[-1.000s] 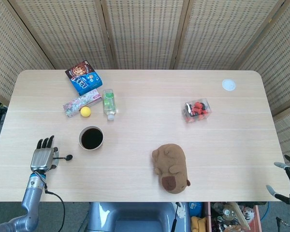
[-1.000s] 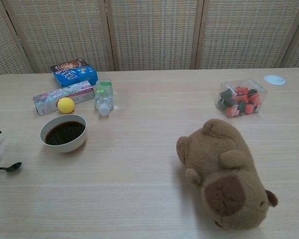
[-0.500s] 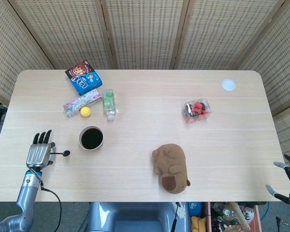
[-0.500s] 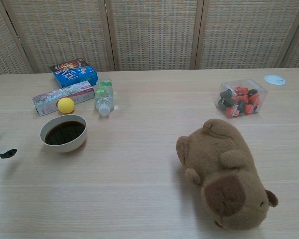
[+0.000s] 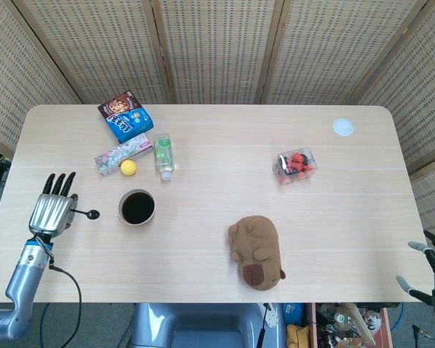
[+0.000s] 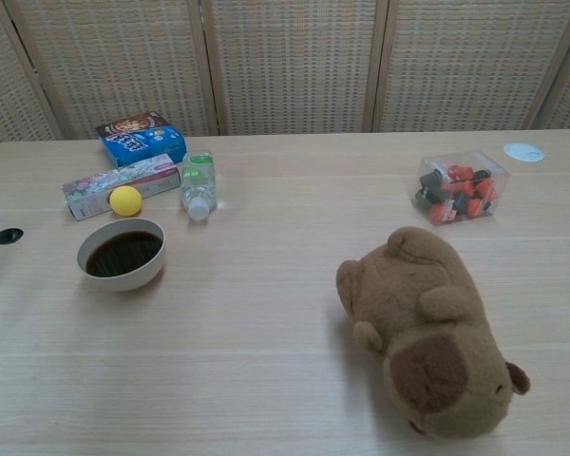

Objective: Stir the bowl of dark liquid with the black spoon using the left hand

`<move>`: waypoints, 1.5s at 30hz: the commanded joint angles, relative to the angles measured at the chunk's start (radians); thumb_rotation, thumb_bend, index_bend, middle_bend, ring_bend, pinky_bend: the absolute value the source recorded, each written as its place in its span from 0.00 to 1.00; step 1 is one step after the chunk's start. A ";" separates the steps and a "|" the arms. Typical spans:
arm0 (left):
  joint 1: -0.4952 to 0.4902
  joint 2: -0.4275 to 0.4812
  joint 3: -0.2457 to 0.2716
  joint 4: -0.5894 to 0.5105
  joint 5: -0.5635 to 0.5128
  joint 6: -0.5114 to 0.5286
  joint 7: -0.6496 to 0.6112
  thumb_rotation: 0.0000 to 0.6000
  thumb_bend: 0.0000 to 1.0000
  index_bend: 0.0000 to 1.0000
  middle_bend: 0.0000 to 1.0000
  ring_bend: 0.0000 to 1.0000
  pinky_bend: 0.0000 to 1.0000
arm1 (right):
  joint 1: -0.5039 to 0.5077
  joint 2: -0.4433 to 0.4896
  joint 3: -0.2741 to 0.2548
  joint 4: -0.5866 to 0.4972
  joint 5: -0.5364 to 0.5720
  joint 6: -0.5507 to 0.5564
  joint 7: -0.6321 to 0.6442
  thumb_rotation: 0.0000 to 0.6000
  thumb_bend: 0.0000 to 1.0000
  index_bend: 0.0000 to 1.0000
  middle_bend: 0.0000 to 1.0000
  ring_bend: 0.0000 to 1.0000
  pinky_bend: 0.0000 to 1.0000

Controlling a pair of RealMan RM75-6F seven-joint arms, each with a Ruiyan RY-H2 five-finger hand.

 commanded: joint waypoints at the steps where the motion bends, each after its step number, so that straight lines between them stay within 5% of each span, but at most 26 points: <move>1: -0.046 0.027 -0.005 -0.015 0.035 -0.019 0.055 1.00 0.44 0.61 0.03 0.00 0.00 | -0.004 0.000 -0.001 0.002 0.000 0.006 0.003 1.00 0.30 0.33 0.21 0.09 0.21; 19: -0.210 0.002 0.031 0.049 0.150 -0.120 0.279 1.00 0.44 0.62 0.03 0.00 0.00 | -0.026 -0.003 -0.002 0.016 0.007 0.028 0.026 1.00 0.30 0.33 0.21 0.09 0.21; 45: -0.357 -0.180 0.120 0.280 0.340 -0.185 0.507 1.00 0.44 0.62 0.02 0.00 0.00 | -0.046 -0.016 -0.001 0.040 0.018 0.036 0.050 1.00 0.30 0.33 0.21 0.09 0.21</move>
